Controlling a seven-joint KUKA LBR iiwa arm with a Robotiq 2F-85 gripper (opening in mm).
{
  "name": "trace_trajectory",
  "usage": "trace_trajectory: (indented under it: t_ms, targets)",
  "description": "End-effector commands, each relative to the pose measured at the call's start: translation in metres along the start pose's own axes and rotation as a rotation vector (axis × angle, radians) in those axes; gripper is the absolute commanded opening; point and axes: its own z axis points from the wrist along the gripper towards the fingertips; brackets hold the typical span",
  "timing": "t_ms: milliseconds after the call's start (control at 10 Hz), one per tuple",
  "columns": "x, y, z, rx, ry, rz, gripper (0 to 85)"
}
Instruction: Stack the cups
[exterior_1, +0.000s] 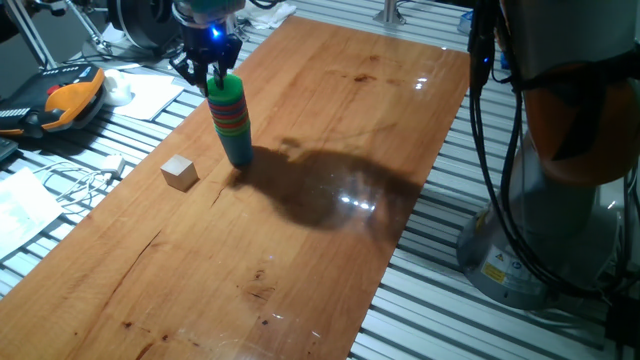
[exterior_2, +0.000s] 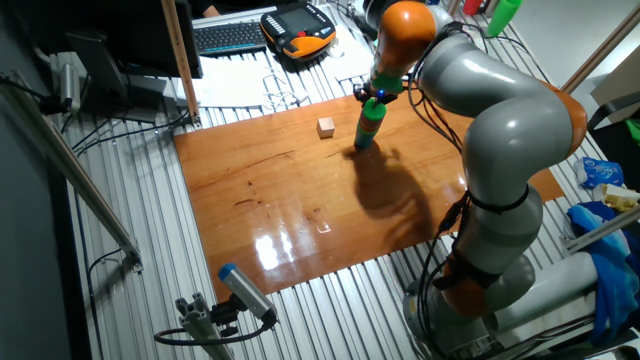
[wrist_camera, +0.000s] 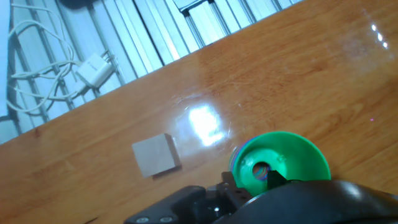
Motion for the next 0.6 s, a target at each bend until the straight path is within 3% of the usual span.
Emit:
trace_trajectory:
  t_ms: [0,100,200,300,500]
  targets:
    - [0.001,0.001,-0.015,-0.007,0.002,0.0,34.0]
    - [0.002,0.001,-0.025,-0.012,0.001,-0.035,34.0]
    - [0.002,0.0,-0.034,-0.036,0.022,-0.064,0.0]
    - [0.002,-0.001,-0.042,-0.055,0.057,-0.09,0.0]
    - [0.004,-0.002,-0.054,-0.03,0.064,-0.139,0.0]
